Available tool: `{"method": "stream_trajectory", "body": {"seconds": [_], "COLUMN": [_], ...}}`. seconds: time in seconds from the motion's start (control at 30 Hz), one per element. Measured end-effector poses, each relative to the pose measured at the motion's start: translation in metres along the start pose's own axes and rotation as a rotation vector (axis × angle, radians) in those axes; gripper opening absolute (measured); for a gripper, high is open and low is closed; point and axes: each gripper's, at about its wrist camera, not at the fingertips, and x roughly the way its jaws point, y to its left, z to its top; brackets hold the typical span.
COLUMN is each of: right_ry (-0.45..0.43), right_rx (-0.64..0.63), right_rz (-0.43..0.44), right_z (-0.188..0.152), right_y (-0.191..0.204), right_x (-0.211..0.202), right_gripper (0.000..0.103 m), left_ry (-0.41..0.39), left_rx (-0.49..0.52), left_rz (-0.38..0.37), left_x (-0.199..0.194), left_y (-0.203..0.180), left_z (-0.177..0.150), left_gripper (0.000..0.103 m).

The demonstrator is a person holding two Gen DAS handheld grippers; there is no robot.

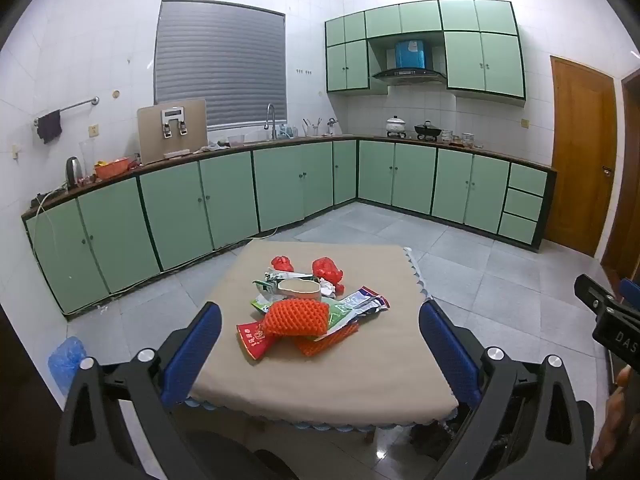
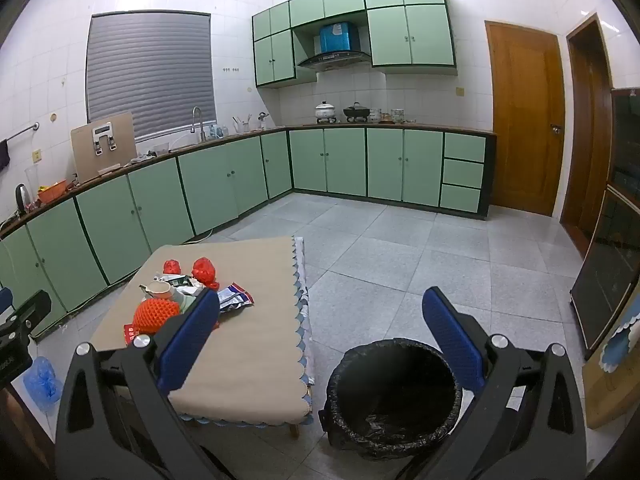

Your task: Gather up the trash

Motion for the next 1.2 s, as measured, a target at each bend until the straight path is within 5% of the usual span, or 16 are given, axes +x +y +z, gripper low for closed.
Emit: {"method": "stream_trajectory", "body": {"seconds": [1.2], "right_ry": [0.001], "right_rx": [0.003], "right_rz": [0.005], "right_z": [0.0021], "right_y": [0.0009], "right_x": [0.0001], "right_gripper": [0.098], "left_ry": [0.009], "left_rx": [-0.009], "left_rz": [0.008], "left_x": [0.0002], "left_y": [0.0042], "left_z": [-0.001], "left_gripper": [0.097]}}
